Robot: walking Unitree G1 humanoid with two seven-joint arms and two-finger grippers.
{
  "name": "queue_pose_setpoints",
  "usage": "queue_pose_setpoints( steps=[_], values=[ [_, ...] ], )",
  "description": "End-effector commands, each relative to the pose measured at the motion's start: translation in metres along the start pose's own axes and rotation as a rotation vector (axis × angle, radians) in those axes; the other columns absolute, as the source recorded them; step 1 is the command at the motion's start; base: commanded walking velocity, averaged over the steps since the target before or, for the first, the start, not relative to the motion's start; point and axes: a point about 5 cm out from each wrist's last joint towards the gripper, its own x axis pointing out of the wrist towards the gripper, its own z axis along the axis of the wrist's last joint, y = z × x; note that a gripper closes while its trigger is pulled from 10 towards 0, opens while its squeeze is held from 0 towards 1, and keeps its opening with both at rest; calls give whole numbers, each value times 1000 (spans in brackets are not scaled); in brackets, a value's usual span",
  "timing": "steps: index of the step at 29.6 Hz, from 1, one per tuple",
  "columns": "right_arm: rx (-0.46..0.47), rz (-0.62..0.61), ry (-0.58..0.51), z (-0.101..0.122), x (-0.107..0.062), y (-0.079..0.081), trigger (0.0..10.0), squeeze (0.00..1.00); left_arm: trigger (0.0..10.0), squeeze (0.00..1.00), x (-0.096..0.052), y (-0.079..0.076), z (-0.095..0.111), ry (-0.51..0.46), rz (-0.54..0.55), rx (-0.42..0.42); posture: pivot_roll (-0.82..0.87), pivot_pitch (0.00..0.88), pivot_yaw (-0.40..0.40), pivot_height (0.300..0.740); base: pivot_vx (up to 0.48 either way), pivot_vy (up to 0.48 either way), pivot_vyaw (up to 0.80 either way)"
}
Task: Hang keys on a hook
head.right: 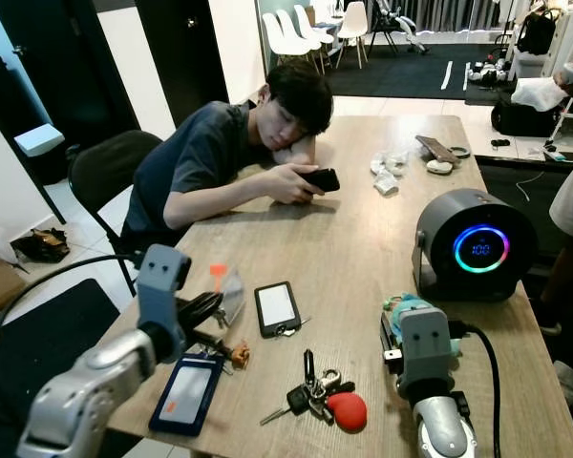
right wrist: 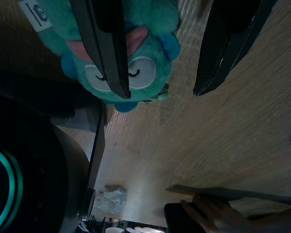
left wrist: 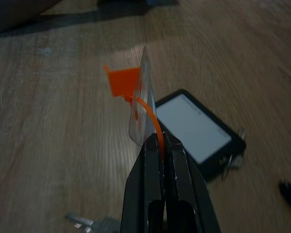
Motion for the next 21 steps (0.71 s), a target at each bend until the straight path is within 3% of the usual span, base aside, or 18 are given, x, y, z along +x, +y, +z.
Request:
queue_pose_setpoints(
  steps=[1,5,6,8,9,14,15,21],
  values=[
    [3,10,8,-3,-2,4,10000,0,10000,0,5,1,-8,37,60,-10,-14,123,101,740,0,0,0],
    [2,11,7,-3,-2,5,10000,0,10000,0,13,-1,-3,15,122,-16,-20,122,103,740,0,0,0],
    [2,9,7,-3,-2,4,10000,0,10000,725,15,-1,0,-1,144,-19,-23,119,104,740,0,0,0],
    [2,8,7,-3,-2,4,10000,0,10000,725,17,0,2,-12,159,-21,-23,119,104,740,0,0,0],
    [1,6,6,-3,-2,4,10000,0,10000,1000,18,1,3,-18,169,-28,-25,118,108,740,0,0,0],
    [1,2,6,-4,-3,4,10000,0,10000,1000,17,6,9,-55,215,-28,-23,115,110,740,0,0,0],
    [2,2,7,-4,-3,4,10000,0,10000,0,15,8,12,-80,210,-21,-19,114,110,740,0,0,0],
    [6,8,6,-5,-2,6,10000,0,10000,0,6,18,24,-159,182,-17,-10,114,107,740,0,0,0]
  ],
)
